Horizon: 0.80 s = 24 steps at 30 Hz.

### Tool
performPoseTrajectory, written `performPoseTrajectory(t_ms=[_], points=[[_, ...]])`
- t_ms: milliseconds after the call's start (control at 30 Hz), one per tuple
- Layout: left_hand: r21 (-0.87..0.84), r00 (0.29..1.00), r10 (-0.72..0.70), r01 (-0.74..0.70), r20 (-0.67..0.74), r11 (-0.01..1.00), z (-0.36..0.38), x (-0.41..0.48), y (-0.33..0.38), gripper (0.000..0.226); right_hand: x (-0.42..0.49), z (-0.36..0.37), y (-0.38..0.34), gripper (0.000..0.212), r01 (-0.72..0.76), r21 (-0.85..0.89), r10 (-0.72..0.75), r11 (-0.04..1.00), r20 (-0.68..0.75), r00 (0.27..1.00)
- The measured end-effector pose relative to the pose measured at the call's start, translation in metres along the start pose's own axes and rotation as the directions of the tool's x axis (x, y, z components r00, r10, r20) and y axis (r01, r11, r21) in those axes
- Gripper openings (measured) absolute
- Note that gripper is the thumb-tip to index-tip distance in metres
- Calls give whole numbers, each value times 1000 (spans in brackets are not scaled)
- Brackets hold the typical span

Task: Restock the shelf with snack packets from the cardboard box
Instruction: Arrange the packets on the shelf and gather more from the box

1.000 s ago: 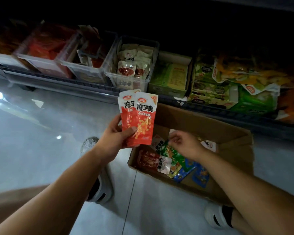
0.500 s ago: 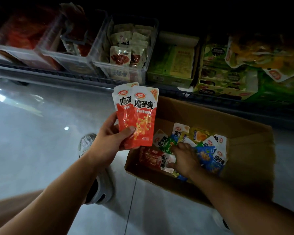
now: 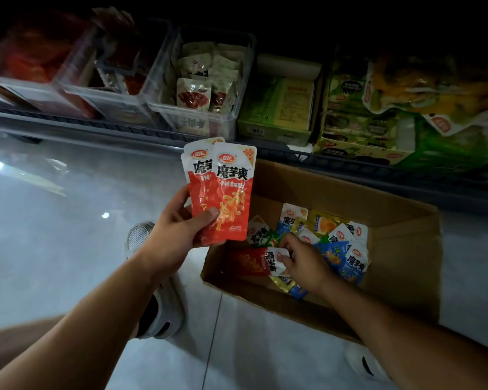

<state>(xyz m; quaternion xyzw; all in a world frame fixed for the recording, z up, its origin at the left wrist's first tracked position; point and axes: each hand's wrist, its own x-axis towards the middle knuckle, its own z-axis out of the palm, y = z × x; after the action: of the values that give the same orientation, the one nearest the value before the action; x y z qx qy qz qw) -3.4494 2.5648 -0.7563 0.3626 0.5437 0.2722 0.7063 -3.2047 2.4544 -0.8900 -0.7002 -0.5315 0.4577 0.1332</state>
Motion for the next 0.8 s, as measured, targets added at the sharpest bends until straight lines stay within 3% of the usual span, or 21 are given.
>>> performPoseTrajectory(t_ms=[233,433,600,800], points=[[20,1000,21,-22,9,1000,1,-6,3,47,-28,-77,-51,14,66,90,-60,994,-66,996],[-2,999,-1,1,40,1000,17,-17,10,69,-63,-179,-124,34,140,51,-134,989,-100,986],[7,979,-15,14,205,1000,54,-42,26,68,-99,-223,-169,35,138,67,-135,988,-60,989],[-37,926,-15,31,376,999,85,-78,48,49,-123,-225,-188,44,141,99,-110,985,-266,958]])
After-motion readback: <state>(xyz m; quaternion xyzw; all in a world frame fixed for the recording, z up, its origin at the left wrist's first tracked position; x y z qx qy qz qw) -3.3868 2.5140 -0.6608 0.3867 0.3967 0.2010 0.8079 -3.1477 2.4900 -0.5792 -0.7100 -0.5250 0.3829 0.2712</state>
